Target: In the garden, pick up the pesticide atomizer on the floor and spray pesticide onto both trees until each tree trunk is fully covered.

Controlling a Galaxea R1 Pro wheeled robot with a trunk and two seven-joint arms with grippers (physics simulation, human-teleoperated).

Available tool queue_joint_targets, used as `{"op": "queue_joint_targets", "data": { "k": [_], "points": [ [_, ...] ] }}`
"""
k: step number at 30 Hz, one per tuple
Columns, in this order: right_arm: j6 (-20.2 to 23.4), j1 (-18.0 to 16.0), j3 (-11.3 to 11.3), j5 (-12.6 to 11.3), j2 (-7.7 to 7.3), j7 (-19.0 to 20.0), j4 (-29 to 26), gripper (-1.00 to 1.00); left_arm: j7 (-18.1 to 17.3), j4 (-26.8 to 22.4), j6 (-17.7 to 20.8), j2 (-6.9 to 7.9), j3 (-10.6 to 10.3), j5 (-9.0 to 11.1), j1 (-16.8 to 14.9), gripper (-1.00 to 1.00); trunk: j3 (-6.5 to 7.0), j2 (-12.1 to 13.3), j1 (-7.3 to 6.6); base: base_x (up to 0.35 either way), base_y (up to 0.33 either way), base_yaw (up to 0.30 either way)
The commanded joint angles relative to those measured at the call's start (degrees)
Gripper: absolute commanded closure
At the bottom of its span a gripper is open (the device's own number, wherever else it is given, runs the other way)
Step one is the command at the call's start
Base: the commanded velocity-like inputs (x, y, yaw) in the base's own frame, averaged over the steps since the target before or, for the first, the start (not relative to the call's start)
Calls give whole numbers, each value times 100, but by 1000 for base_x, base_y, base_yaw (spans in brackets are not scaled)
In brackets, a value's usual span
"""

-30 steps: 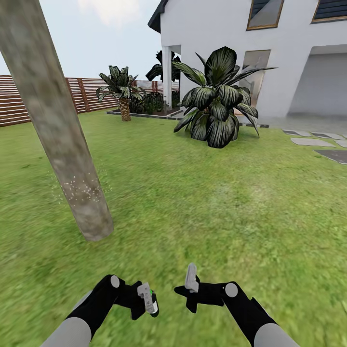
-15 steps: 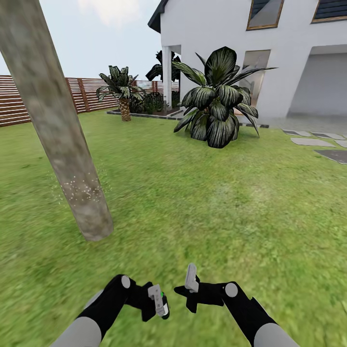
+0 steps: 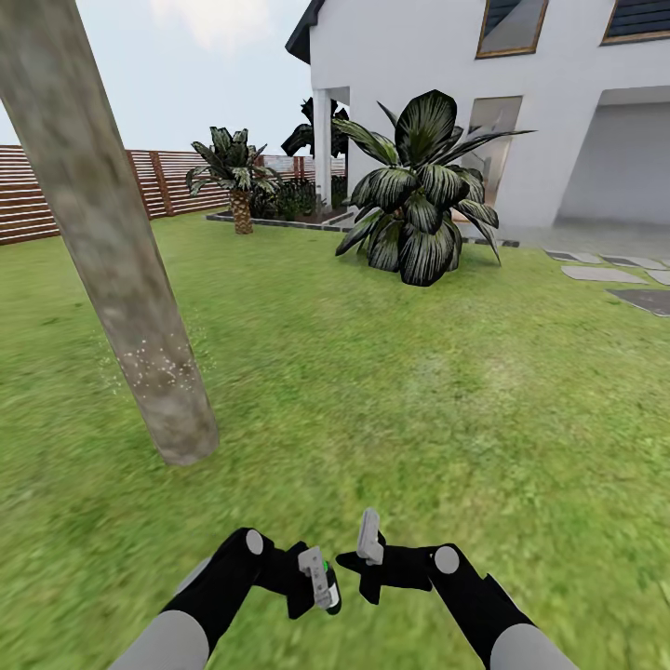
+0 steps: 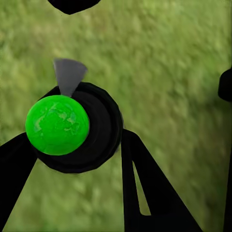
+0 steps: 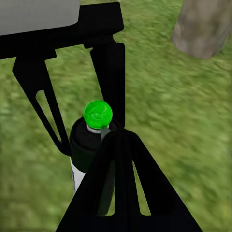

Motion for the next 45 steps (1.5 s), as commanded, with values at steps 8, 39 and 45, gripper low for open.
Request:
{"op": "queue_joint_targets", "data": {
  "k": [8,39,45],
  "points": [
    [-28,-2,-7,51,1,-2,-6,100,2,-55,15,-25,0,6,-2,100,-5,-2,-1,0,0,0],
    [-28,-2,-7,51,-6,-1,-6,100,11,15,-50,386,32,-30,12,100,-5,-2,-1,0,0,0],
    [-28,-2,-7,51,-6,-2,1,-100,14,30,-85,1561,65,33,81,100,-5,-2,-1,0,0,0]
  ]
}}
